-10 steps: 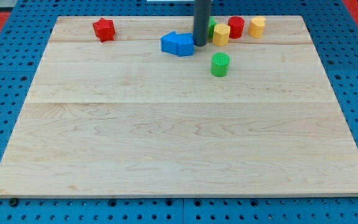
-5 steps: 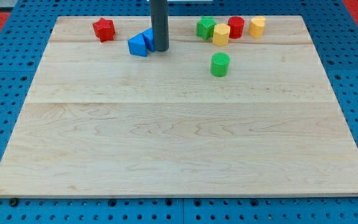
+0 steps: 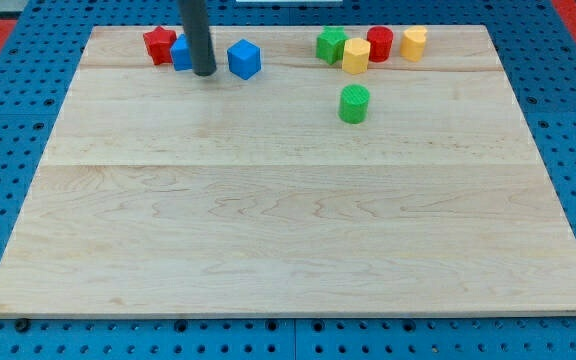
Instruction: Separate the blue triangle and blue cube from each other
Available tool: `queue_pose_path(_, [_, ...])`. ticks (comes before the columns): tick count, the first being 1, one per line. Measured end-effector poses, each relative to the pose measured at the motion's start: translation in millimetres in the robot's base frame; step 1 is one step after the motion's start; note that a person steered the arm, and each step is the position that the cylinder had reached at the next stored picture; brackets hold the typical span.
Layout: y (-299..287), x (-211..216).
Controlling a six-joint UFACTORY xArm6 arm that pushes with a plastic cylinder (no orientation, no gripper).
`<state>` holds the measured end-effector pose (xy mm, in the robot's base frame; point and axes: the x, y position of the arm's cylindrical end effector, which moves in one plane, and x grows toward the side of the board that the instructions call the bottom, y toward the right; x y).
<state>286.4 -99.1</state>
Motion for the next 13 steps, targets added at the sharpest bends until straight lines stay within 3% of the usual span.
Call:
queue_pose_path(3, [31,-20])
queue_pose_path(6, [-29,-16])
queue_pose_path(10, [-42,0])
queue_pose_path(12, [4,-17])
queue_pose_path(13, [-3,-14])
